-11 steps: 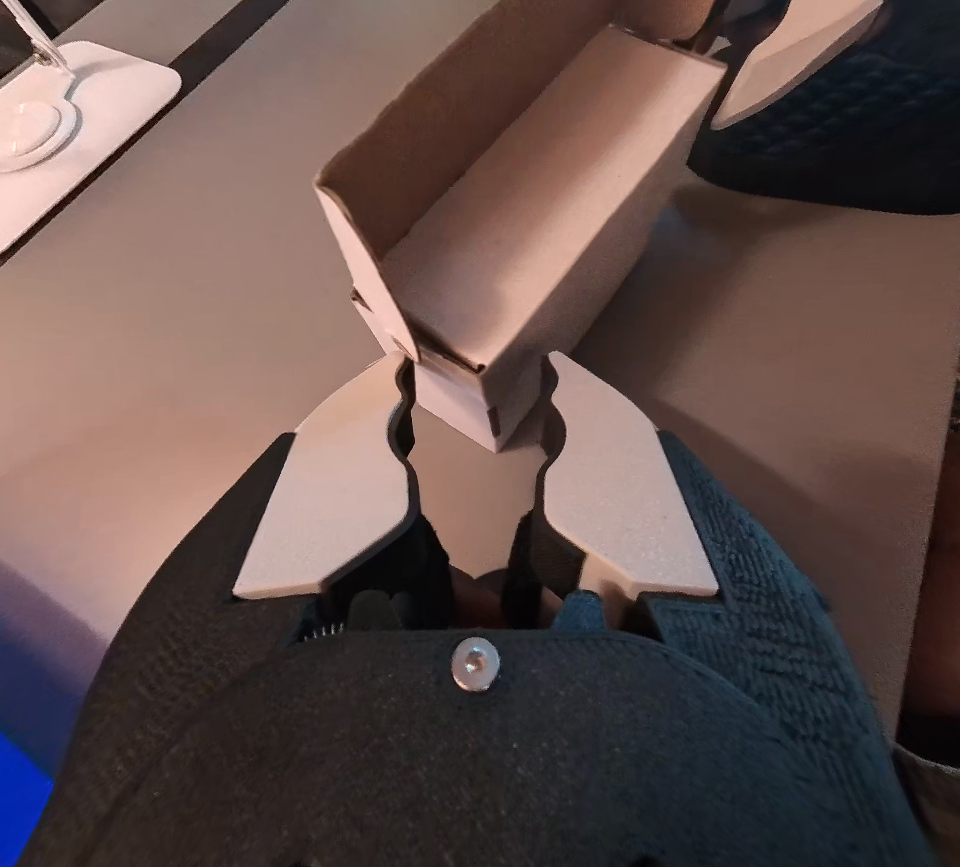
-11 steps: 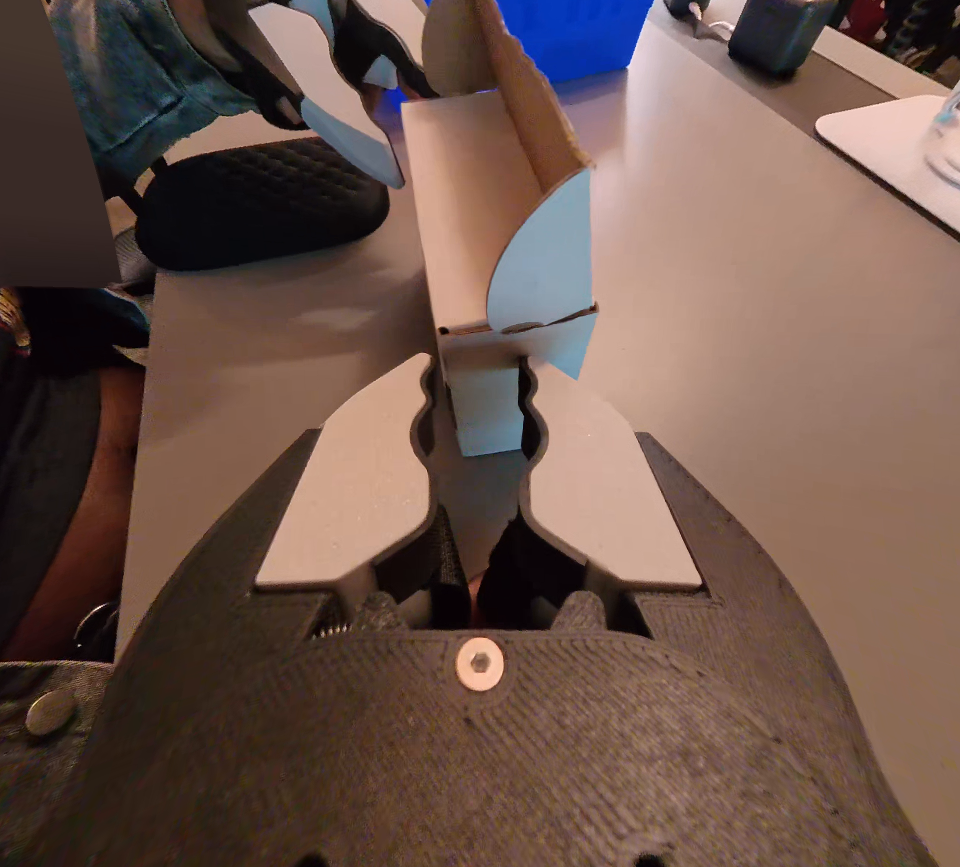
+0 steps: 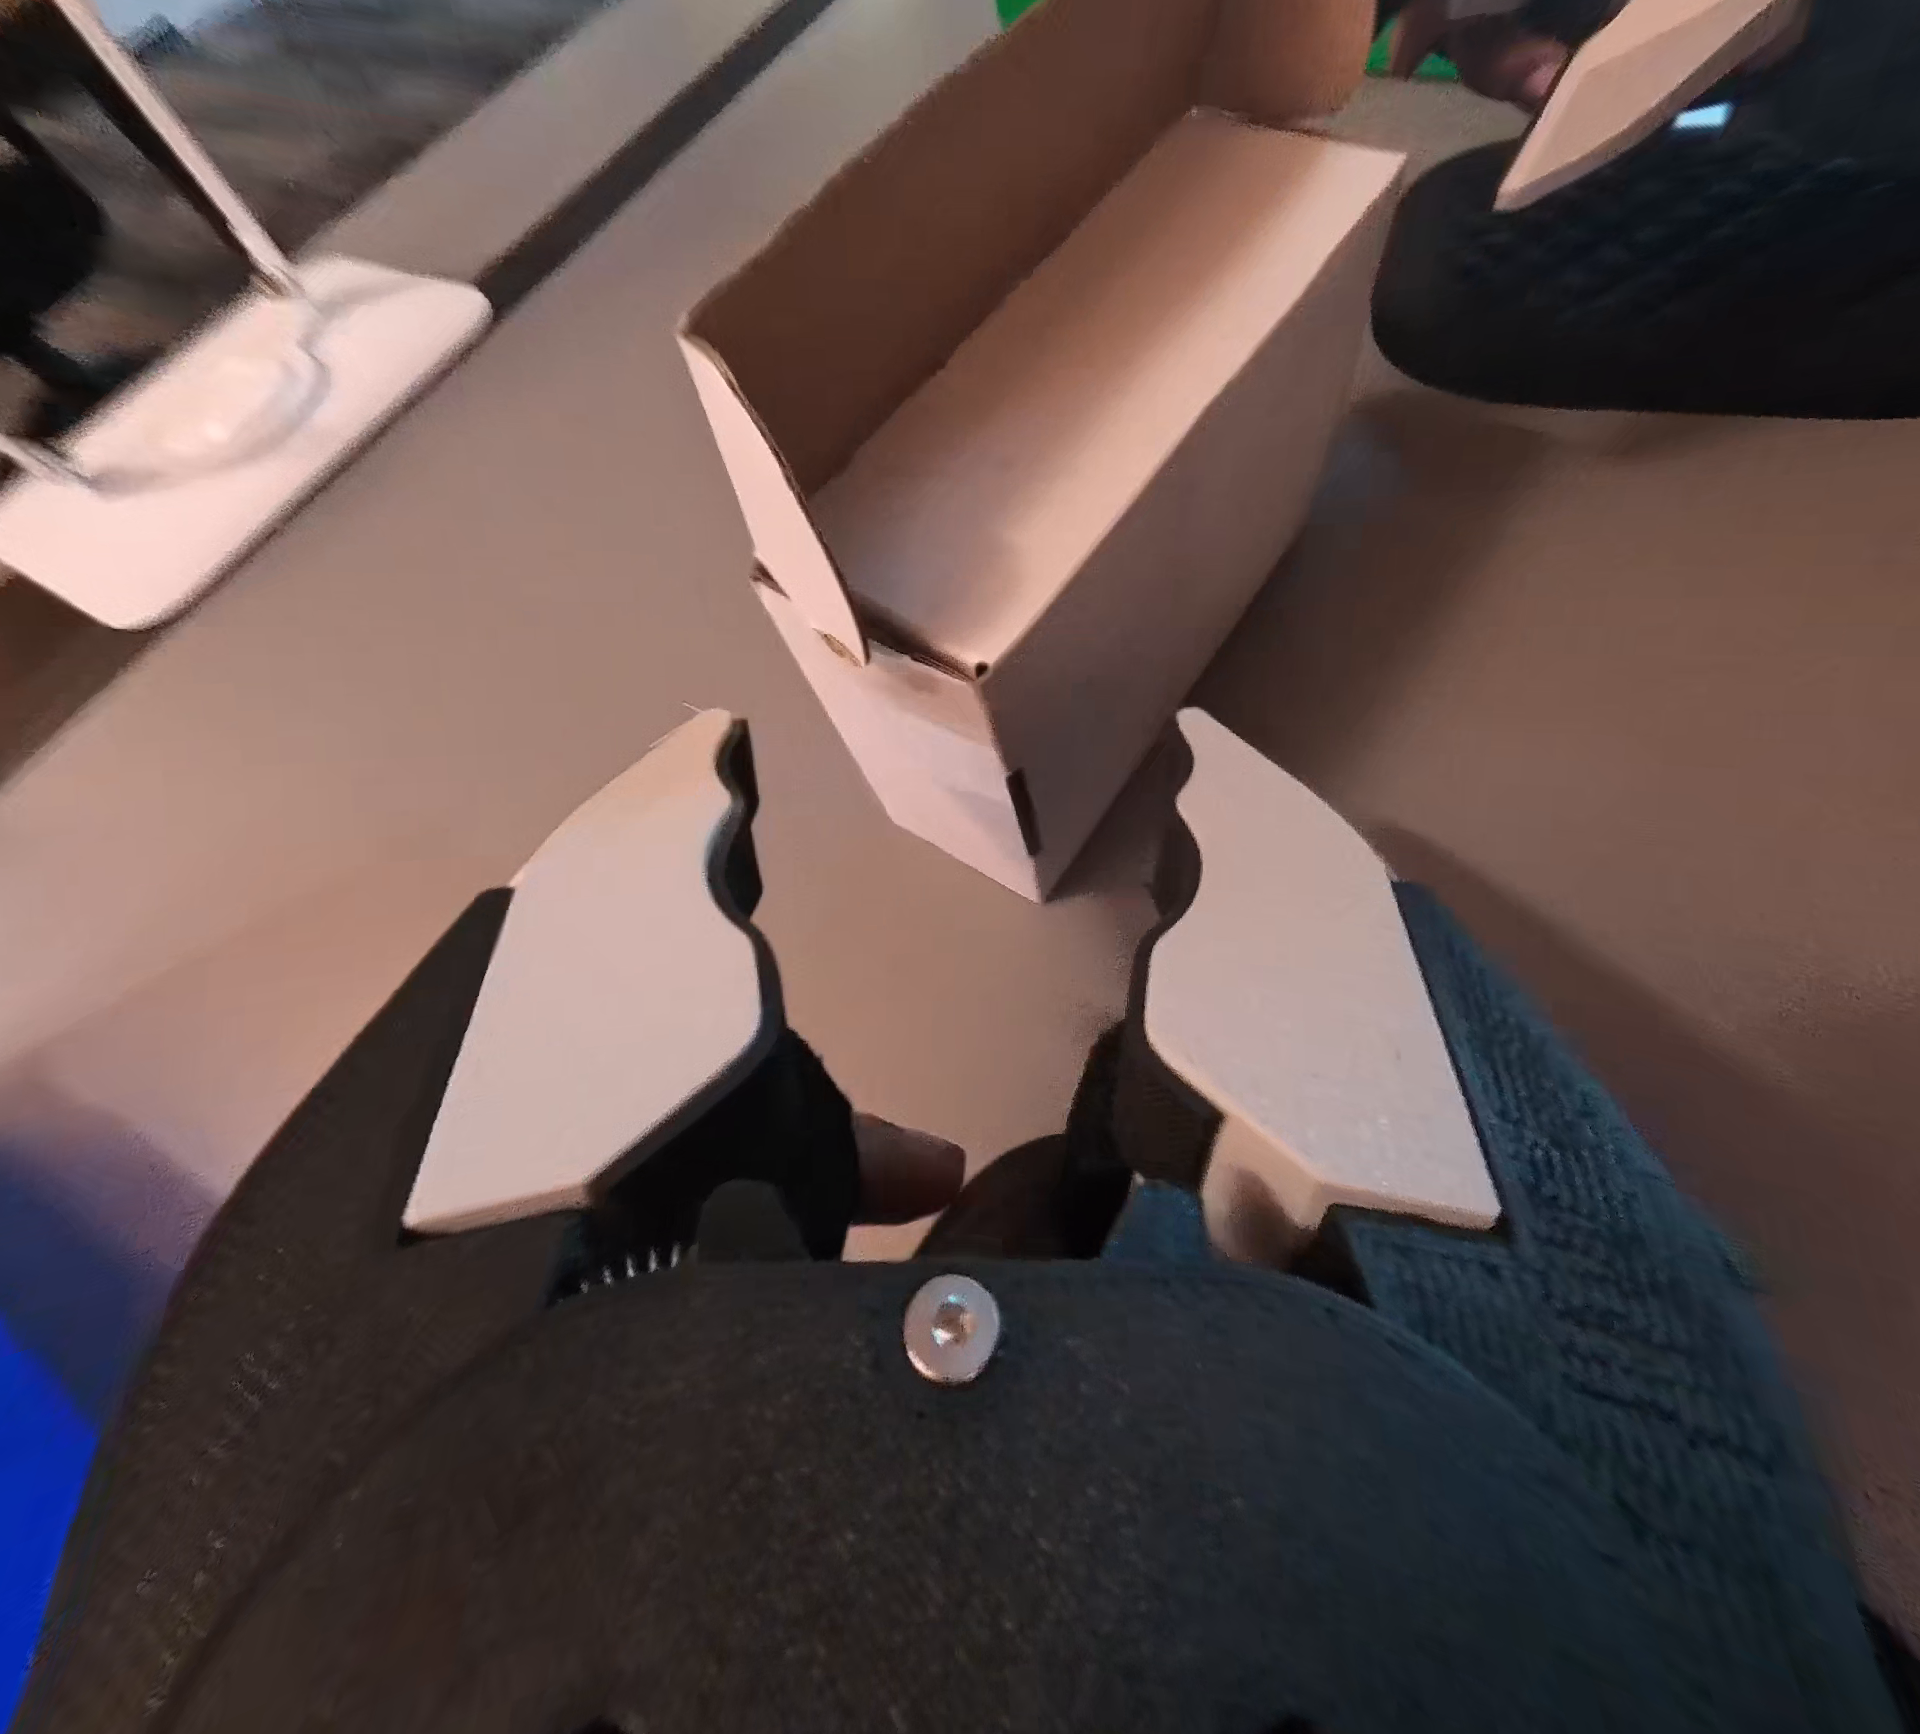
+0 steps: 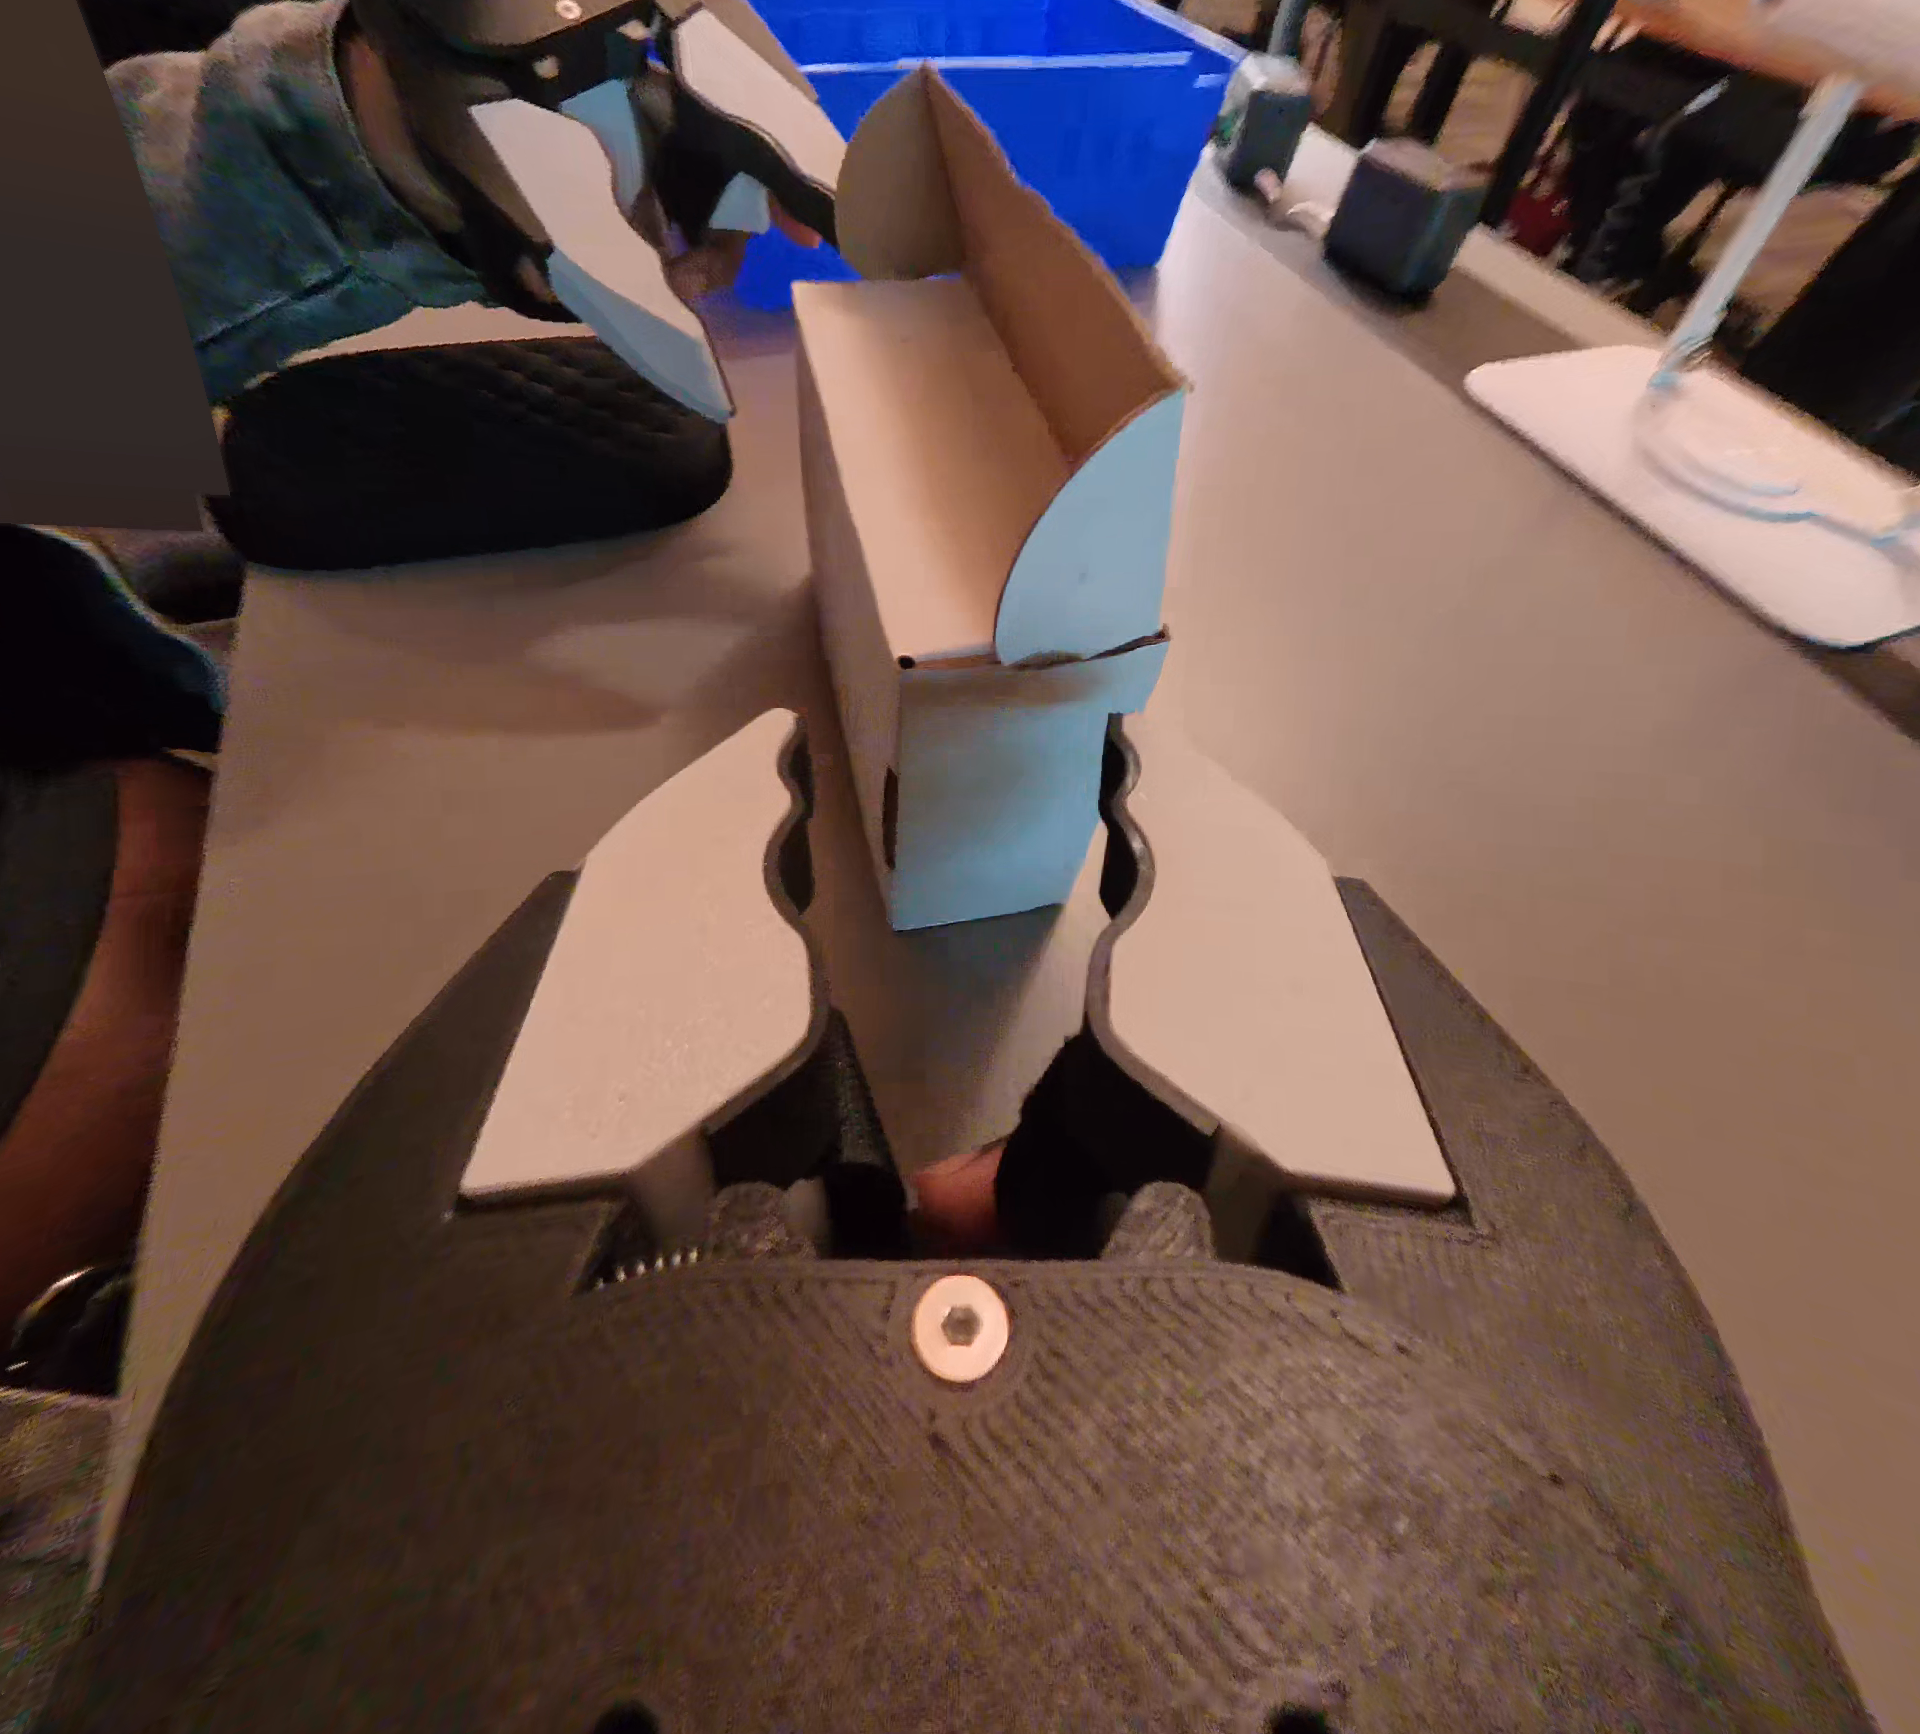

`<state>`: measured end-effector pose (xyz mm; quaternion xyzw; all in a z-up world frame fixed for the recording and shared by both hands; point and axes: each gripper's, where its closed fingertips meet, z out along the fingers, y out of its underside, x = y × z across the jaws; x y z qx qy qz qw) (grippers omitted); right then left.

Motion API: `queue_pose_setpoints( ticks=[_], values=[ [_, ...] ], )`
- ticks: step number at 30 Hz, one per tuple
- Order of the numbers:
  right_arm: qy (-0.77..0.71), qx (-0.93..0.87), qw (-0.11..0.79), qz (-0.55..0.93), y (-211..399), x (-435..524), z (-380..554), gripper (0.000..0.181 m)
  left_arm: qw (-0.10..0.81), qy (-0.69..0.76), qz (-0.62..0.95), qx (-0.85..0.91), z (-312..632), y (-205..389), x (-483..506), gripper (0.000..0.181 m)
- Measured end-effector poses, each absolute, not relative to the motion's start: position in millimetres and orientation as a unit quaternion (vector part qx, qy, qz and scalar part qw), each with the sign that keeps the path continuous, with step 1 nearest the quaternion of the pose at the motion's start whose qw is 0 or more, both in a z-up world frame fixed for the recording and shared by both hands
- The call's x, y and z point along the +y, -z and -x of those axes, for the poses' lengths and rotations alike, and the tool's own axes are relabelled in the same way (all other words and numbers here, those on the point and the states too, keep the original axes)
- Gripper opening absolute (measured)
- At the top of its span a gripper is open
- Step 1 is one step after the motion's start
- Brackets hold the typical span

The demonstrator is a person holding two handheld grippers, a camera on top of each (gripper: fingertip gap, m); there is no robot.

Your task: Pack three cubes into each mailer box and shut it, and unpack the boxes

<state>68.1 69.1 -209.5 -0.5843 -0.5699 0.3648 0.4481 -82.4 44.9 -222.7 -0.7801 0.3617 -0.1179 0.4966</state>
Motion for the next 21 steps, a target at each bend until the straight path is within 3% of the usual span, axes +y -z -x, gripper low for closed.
queue_pose_setpoints(
  ticks=[1,5,21],
  values=[
    [-0.354,-0.57,0.469,0.575,205,69,-70,0.053,0.518,0.104,0.766,0.366,83,217,44,0.074],
    [-0.338,-0.578,0.51,0.54,191,61,-65,0.05,0.575,0.082,0.711,0.395,72,196,37,0.074],
    [-0.324,-0.609,0.484,0.538,189,58,-57,0.049,0.547,0.122,0.718,0.413,56,183,32,0.071]
  ],
)
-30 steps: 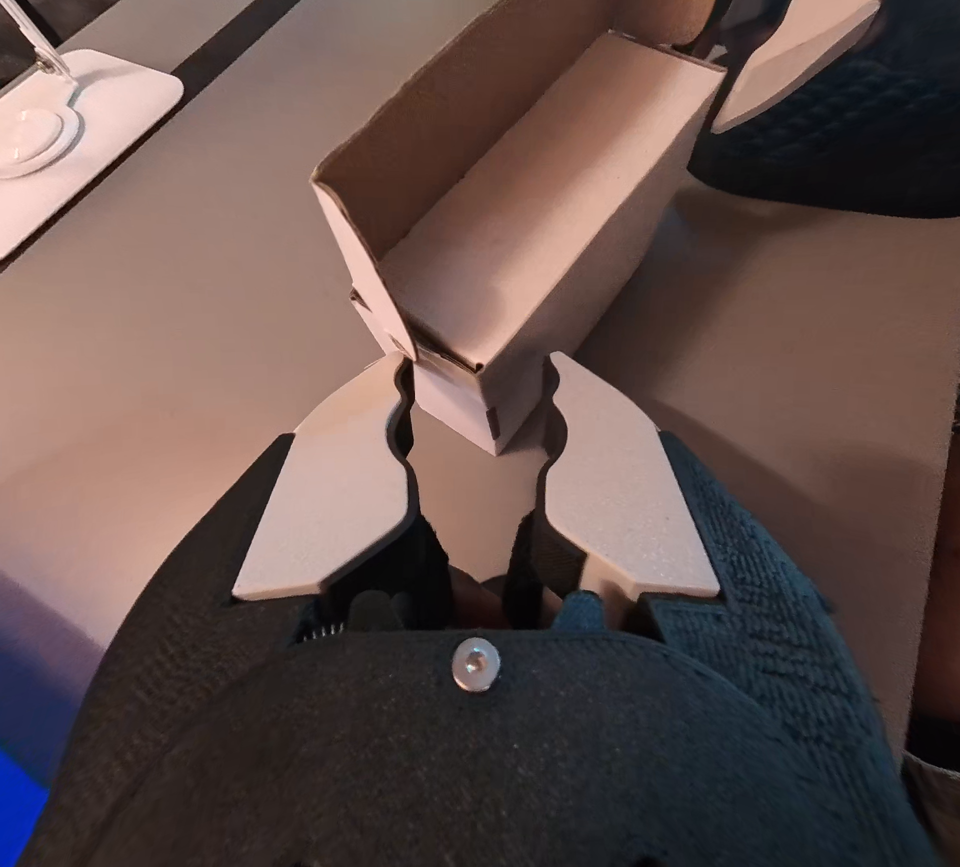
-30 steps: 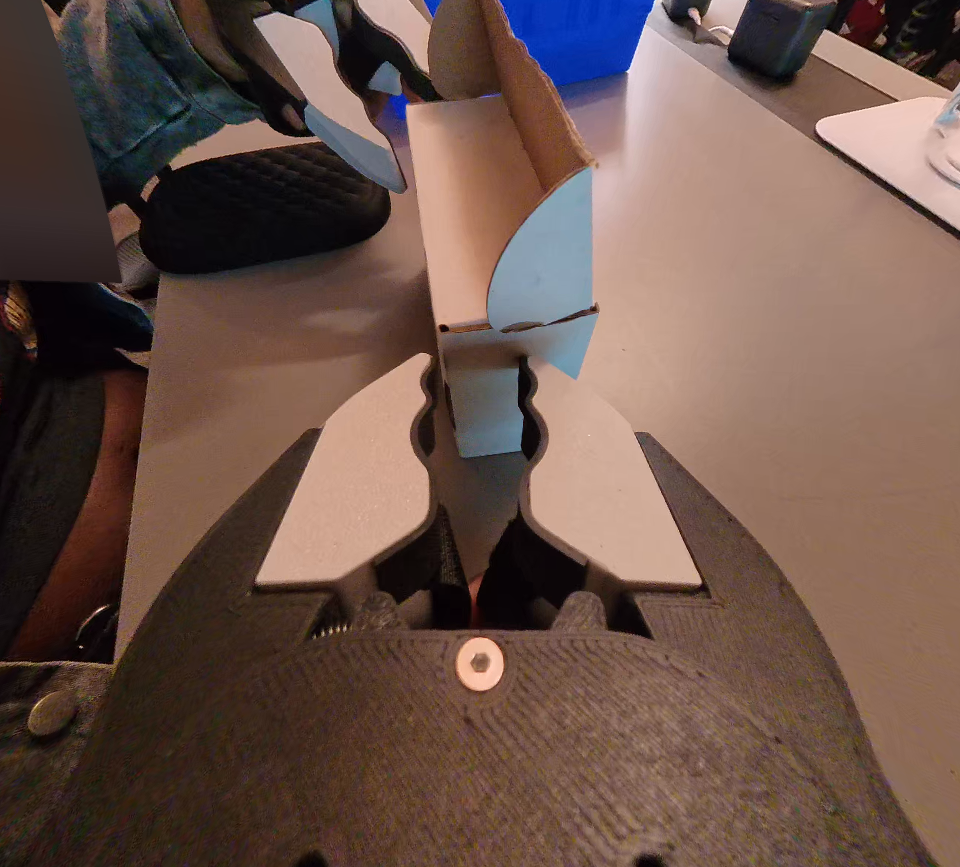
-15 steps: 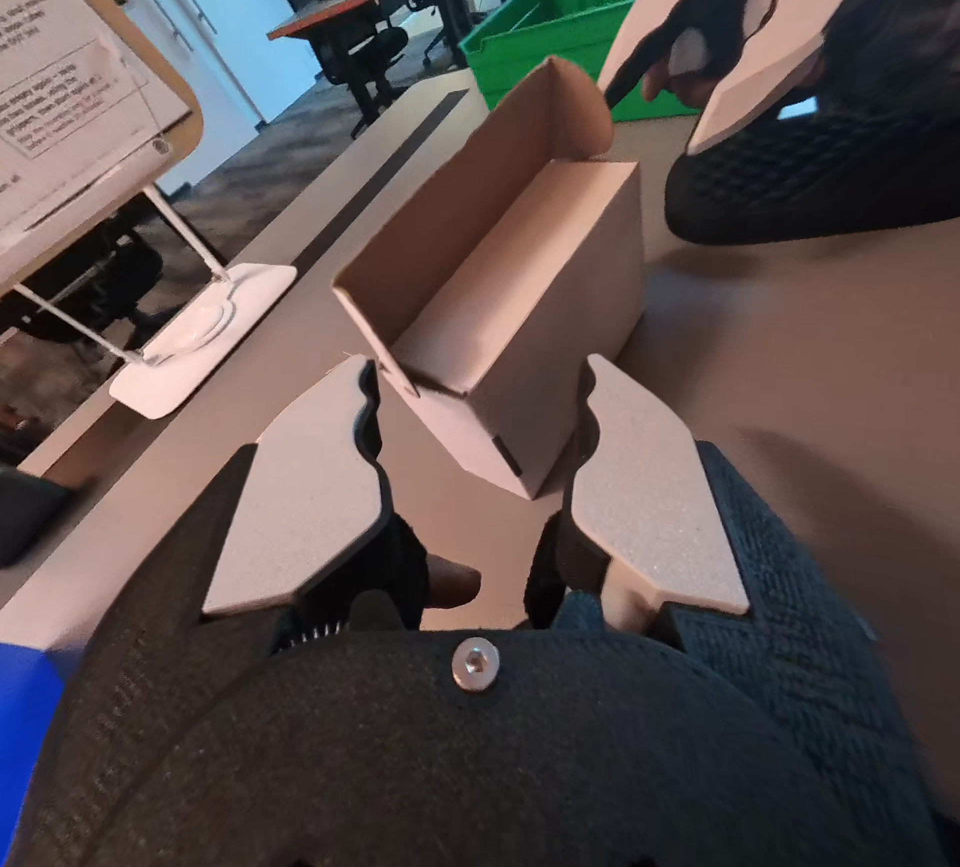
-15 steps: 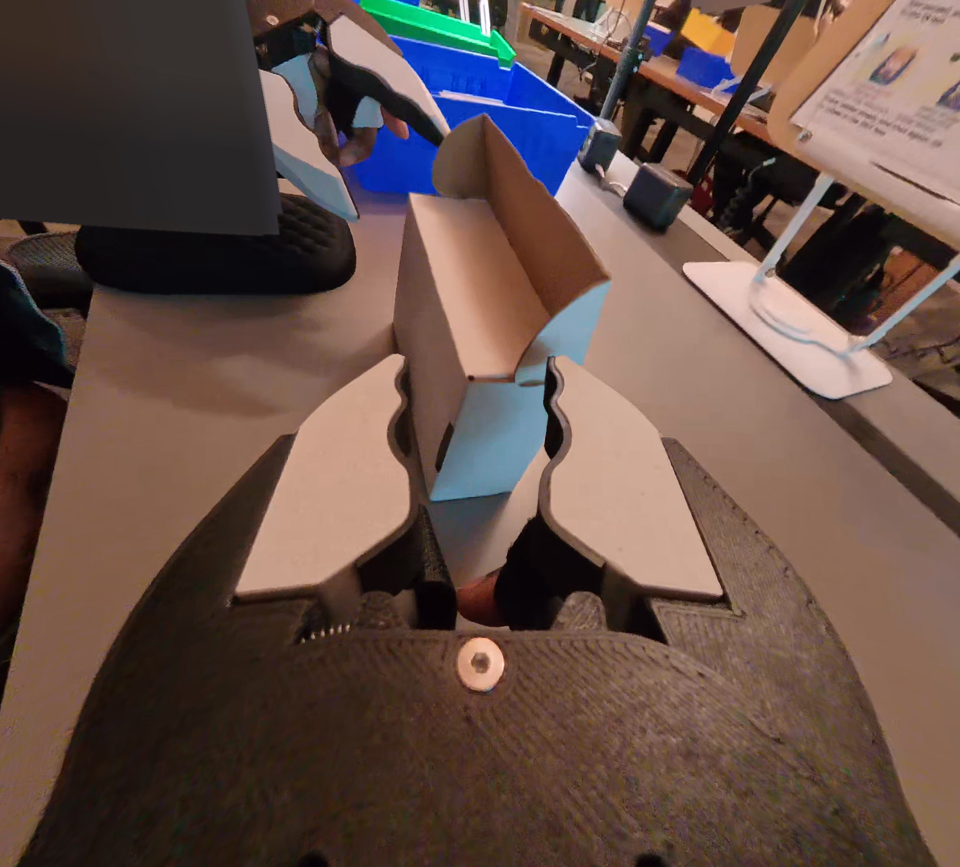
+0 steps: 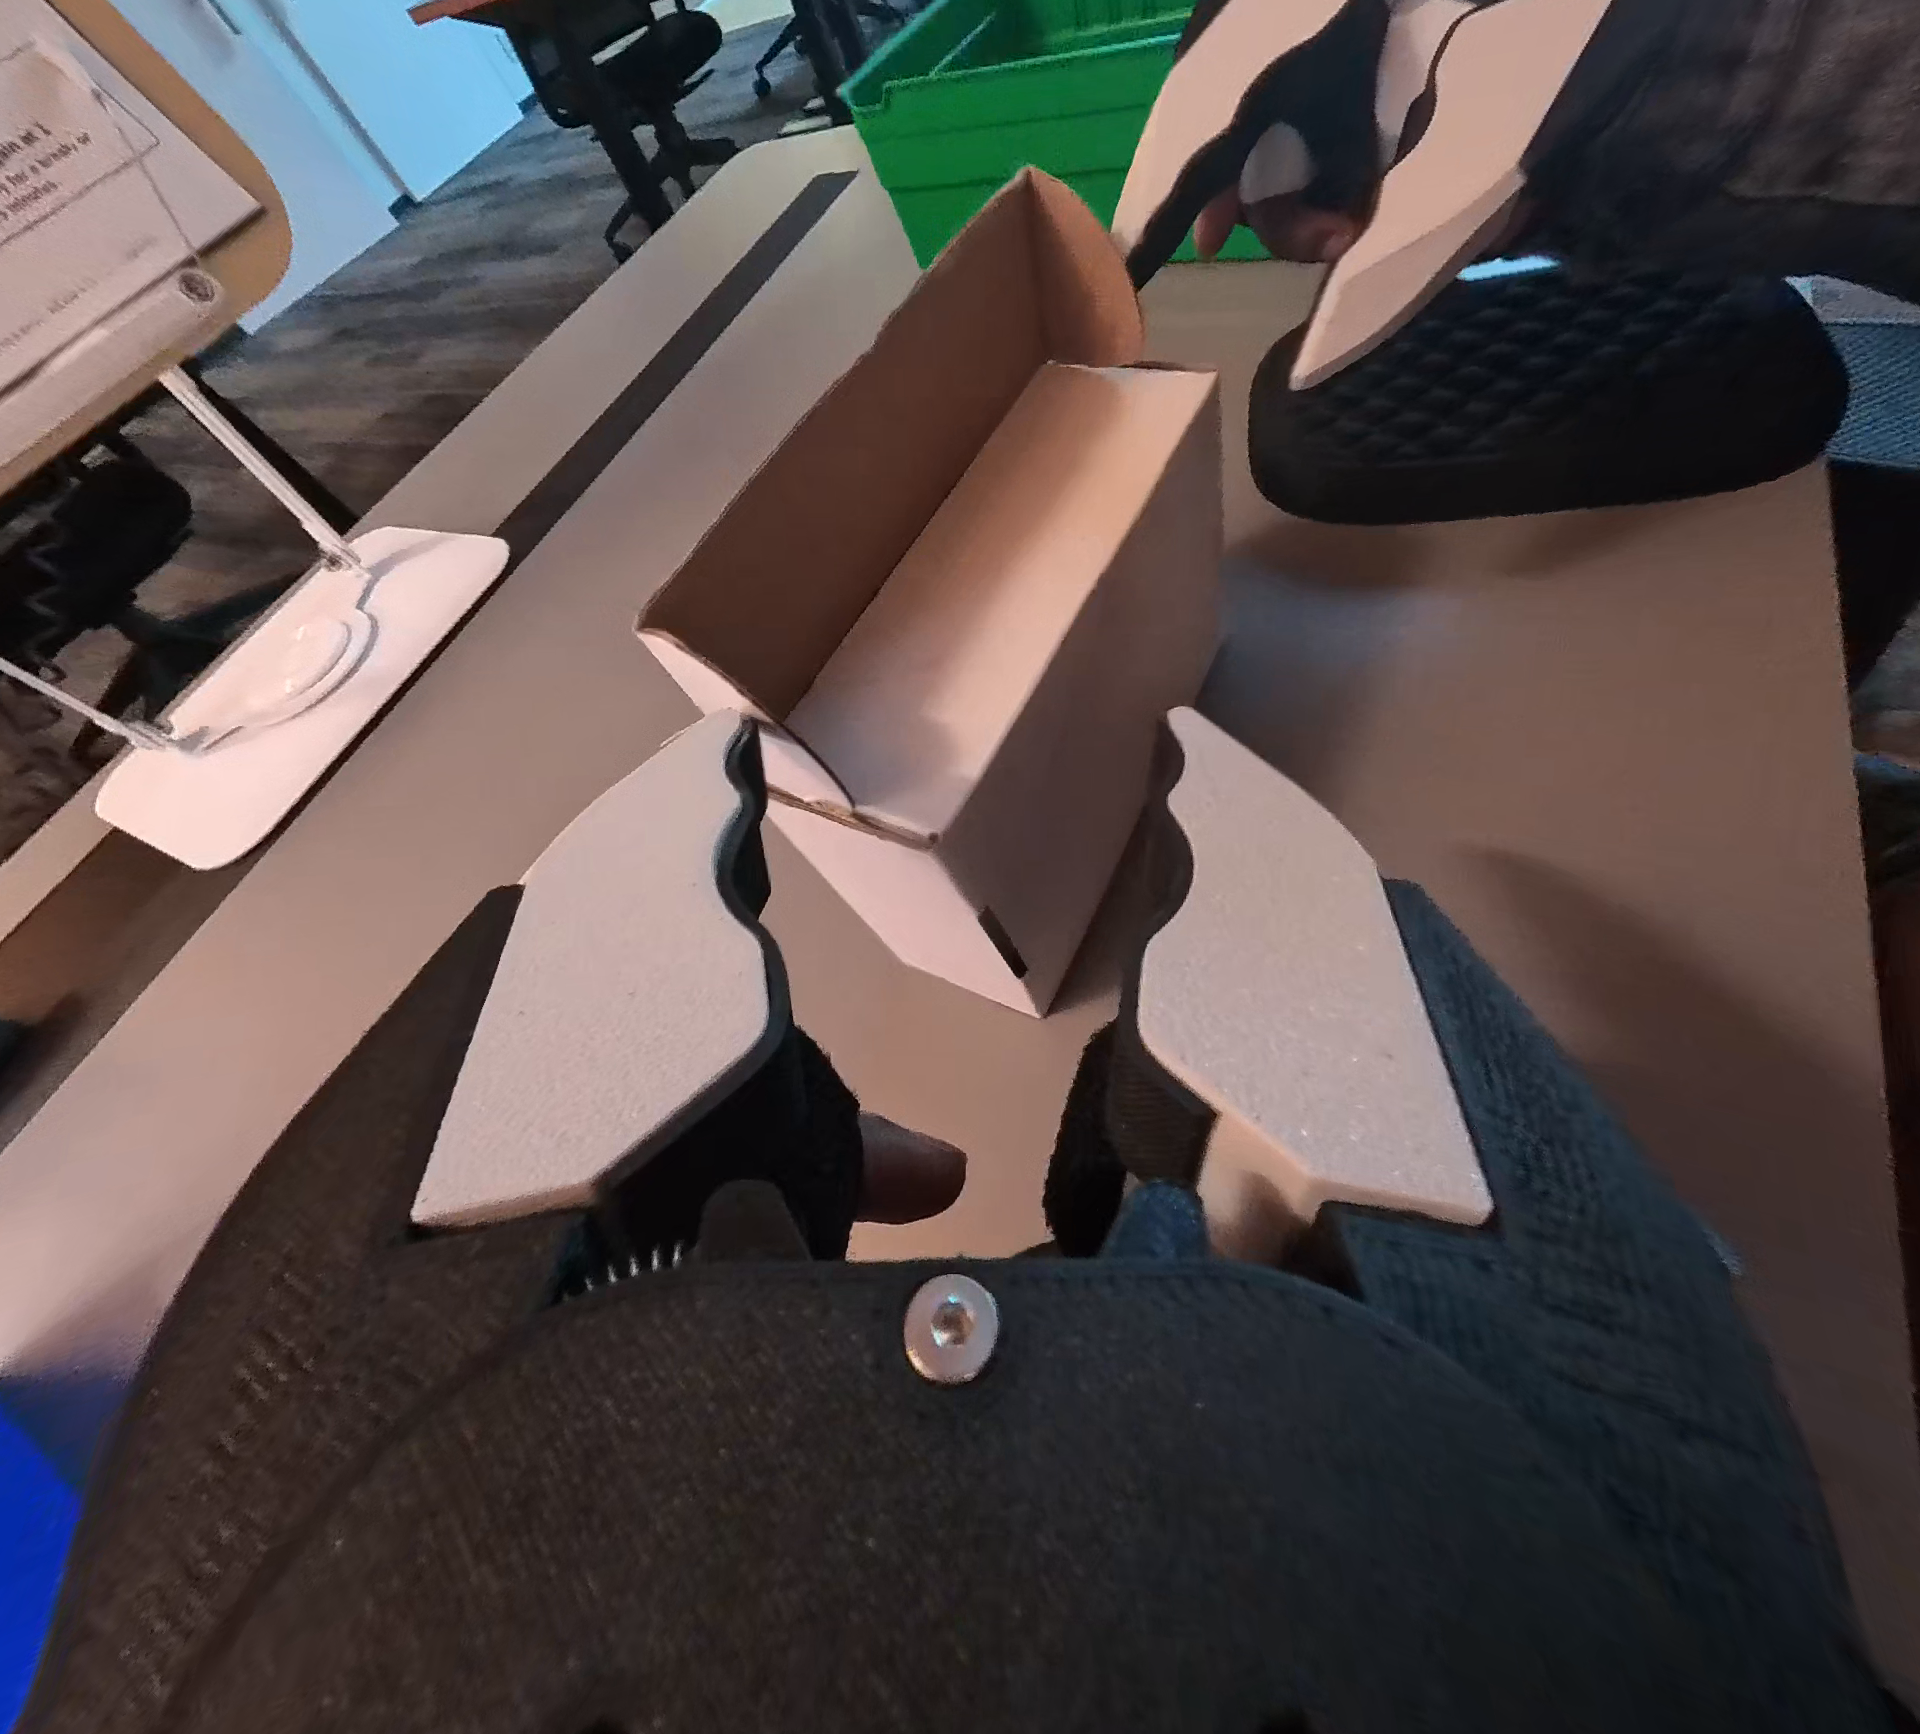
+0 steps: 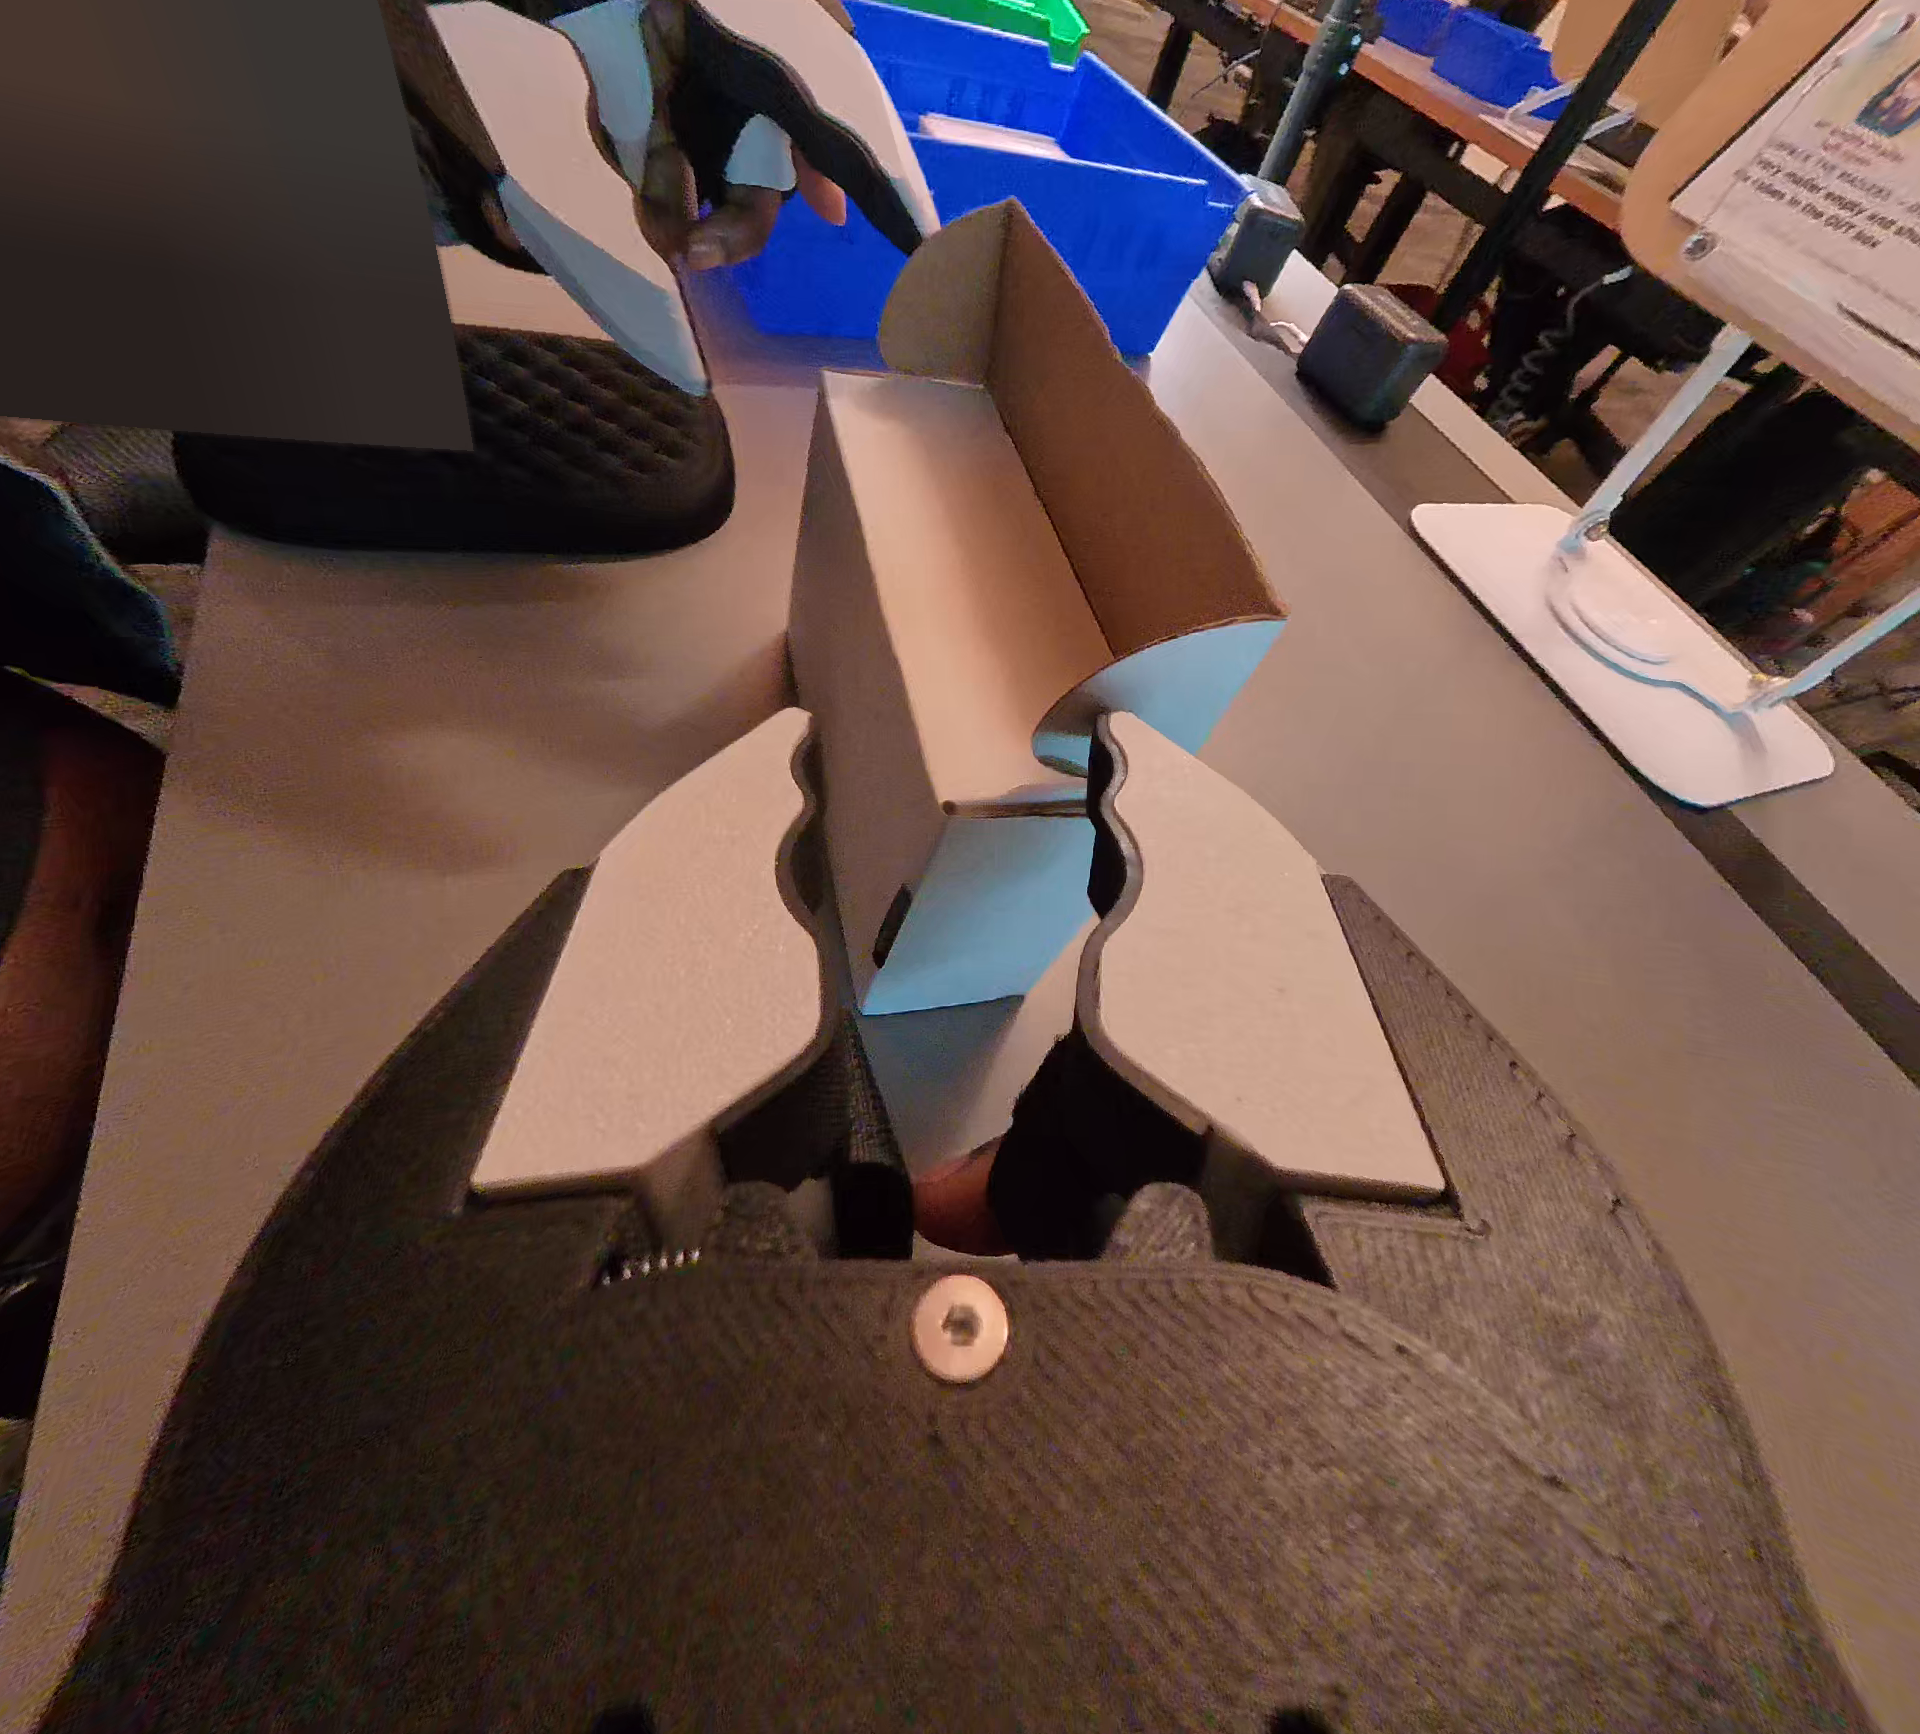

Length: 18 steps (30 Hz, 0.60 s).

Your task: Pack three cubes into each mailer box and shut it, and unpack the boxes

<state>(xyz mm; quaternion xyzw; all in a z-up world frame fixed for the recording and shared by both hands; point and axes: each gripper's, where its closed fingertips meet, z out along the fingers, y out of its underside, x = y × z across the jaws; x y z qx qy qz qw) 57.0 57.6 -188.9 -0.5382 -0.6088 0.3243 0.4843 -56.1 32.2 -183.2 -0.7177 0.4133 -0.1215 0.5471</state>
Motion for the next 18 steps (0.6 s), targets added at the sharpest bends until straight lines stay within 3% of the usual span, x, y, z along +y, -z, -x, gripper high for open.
queue_pose_setpoints(
  ticks=[18],
  values=[
    [-0.293,-0.644,0.453,0.542,199,54,-65,0.049,0.541,0.083,0.72,0.427,53,200,29,0.071]
  ],
)
